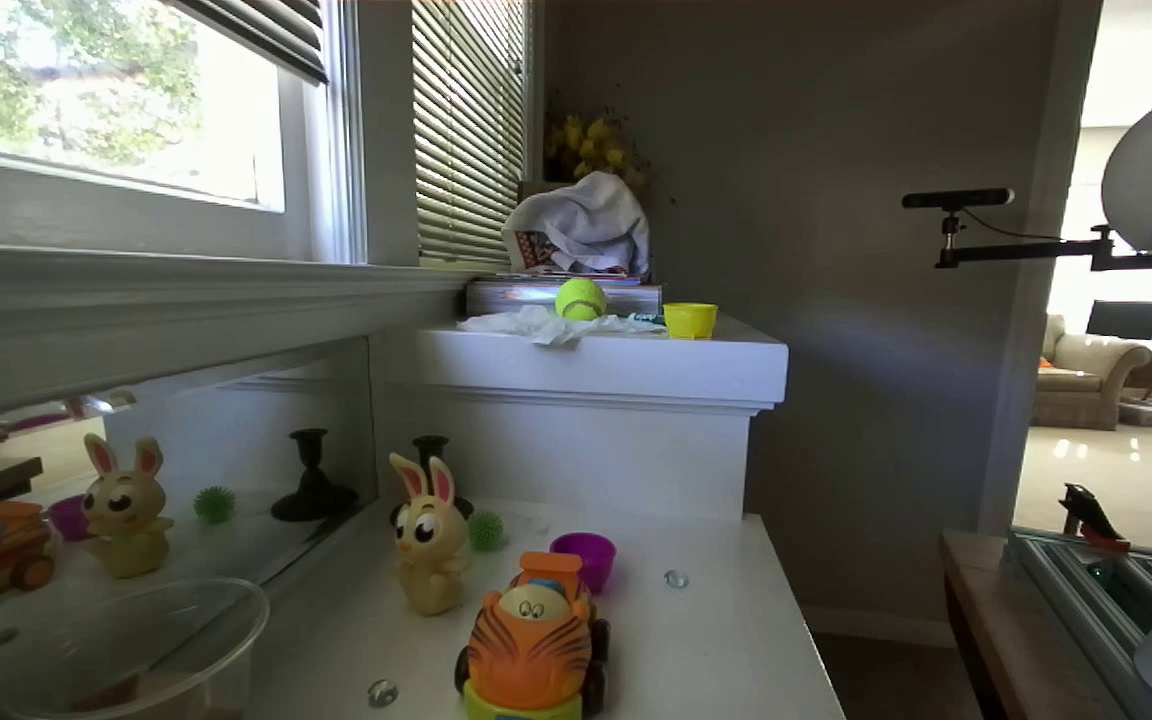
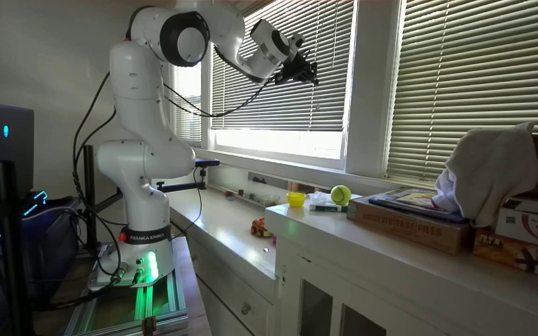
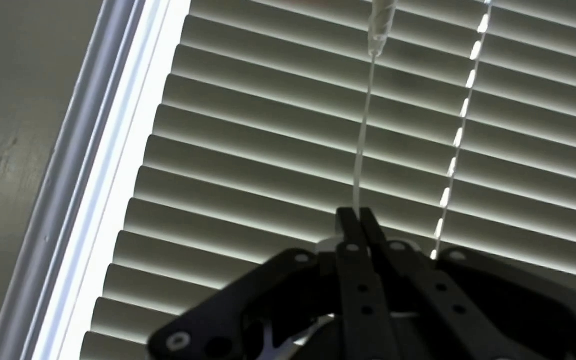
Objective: Close the blinds of the window
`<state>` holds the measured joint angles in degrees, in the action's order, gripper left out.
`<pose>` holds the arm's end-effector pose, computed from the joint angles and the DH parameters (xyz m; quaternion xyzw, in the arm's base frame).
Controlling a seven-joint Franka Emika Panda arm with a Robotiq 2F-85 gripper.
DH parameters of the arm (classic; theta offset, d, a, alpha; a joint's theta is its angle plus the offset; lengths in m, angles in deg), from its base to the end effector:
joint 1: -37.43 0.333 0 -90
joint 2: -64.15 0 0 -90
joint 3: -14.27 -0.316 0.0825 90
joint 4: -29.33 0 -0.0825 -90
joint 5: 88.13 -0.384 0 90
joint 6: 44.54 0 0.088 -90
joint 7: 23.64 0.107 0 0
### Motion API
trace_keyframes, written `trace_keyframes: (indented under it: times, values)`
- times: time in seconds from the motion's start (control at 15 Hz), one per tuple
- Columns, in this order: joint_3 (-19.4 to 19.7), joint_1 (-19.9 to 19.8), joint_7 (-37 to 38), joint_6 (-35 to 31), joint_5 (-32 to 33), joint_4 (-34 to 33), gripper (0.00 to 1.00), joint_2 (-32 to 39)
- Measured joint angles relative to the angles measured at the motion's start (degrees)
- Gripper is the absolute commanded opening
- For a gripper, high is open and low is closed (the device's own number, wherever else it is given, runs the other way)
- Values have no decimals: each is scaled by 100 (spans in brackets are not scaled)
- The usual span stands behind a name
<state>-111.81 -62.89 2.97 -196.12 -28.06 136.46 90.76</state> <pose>0.5097 0.1334 0.7289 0.8089 0.1895 0.5558 0.0282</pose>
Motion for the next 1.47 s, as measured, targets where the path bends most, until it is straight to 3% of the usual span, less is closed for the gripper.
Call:
trace_keyframes:
  times: [0.67, 1.47]
  values:
    - [44, 128, -2, -91, 0, -409, 0, -30]
    - [694, 979, -6, -91, -33, -530, 0, -122]
